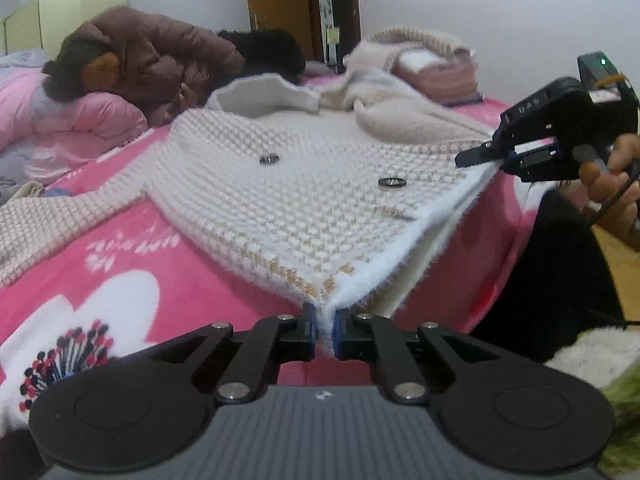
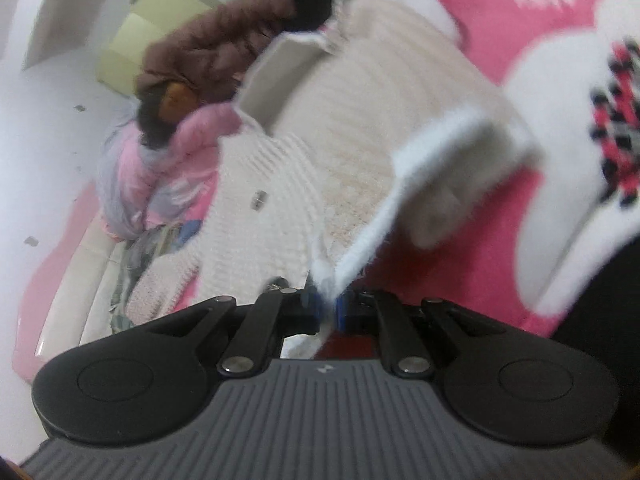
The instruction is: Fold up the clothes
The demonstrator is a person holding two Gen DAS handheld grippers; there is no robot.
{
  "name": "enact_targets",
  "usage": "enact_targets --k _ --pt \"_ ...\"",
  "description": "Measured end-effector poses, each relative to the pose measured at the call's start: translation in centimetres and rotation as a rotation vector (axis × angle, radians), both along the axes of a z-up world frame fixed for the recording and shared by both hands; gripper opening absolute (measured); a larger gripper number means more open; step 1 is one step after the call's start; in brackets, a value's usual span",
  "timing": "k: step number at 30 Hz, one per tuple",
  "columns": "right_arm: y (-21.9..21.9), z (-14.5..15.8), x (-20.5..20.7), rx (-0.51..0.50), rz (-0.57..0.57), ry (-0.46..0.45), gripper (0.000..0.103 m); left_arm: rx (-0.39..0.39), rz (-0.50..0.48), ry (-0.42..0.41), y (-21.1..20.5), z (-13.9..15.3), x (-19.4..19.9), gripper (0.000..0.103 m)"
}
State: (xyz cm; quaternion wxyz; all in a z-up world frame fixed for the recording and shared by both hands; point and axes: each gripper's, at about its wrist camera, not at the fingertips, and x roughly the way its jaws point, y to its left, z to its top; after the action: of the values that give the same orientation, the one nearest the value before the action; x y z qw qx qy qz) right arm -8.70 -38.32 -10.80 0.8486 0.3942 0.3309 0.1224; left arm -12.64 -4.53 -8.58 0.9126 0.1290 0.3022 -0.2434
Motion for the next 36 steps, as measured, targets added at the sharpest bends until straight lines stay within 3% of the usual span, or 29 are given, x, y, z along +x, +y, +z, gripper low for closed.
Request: enact_targets --k 5,7,9,11,15,18,21,25,28,32,36 --pt "0.3 -1.6 0.8 -0.074 0.02 0.083 0.008 0.033 -0.031 0.123 0.1 -2.3 1.1 0.017" --pt "-0.1 -1.9 0.6 -0.06 0.01 0.099 0.011 -0.005 -0.042 0.15 1.3 -2.2 1.0 0.027" --pt "-0.4 -1.3 0.1 -0.079 0.006 0.101 0.021 -0.048 -0.036 0.164 3.0 -1.7 0.9 0.049" --pt "-0.8 -0.5 -0.7 -0.122 0.005 0.1 0.032 -0.091 -0.012 0.173 4.8 -1.2 0.8 0.056" --pt "-1.4 1.9 -2.6 -0.232 -0.004 0.058 0.033 -0.156 0.067 0.147 7.4 0.3 1.6 0.054" --pt "-0.8 4.3 -2.9 -0.318 -0.01 -0.046 0.033 -0.216 0.1 0.124 8.4 1.6 2.7 0.053" --pt "0.8 5.8 -1.9 -0.36 0.032 -0.168 0.033 -0.254 0.088 0.106 7.3 2.2 4.3 0.052" --pt "3.5 5.8 0.5 -0.423 0.105 -0.259 0.032 -0.233 0.046 0.114 3.7 1.0 6.5 0.052" --pt "4.6 3.4 2.5 -0.468 0.168 -0.23 0.031 -0.16 0.072 0.183 1.6 -1.8 7.8 0.05" --pt "4.1 -0.8 5.1 -0.501 0.234 -0.11 0.027 -0.08 0.025 0.13 0.8 -0.8 7.0 0.053" --pt "3.5 1.8 6.5 -0.497 0.27 -0.092 0.029 -0.113 0.036 0.086 2.3 1.3 8.9 0.054"
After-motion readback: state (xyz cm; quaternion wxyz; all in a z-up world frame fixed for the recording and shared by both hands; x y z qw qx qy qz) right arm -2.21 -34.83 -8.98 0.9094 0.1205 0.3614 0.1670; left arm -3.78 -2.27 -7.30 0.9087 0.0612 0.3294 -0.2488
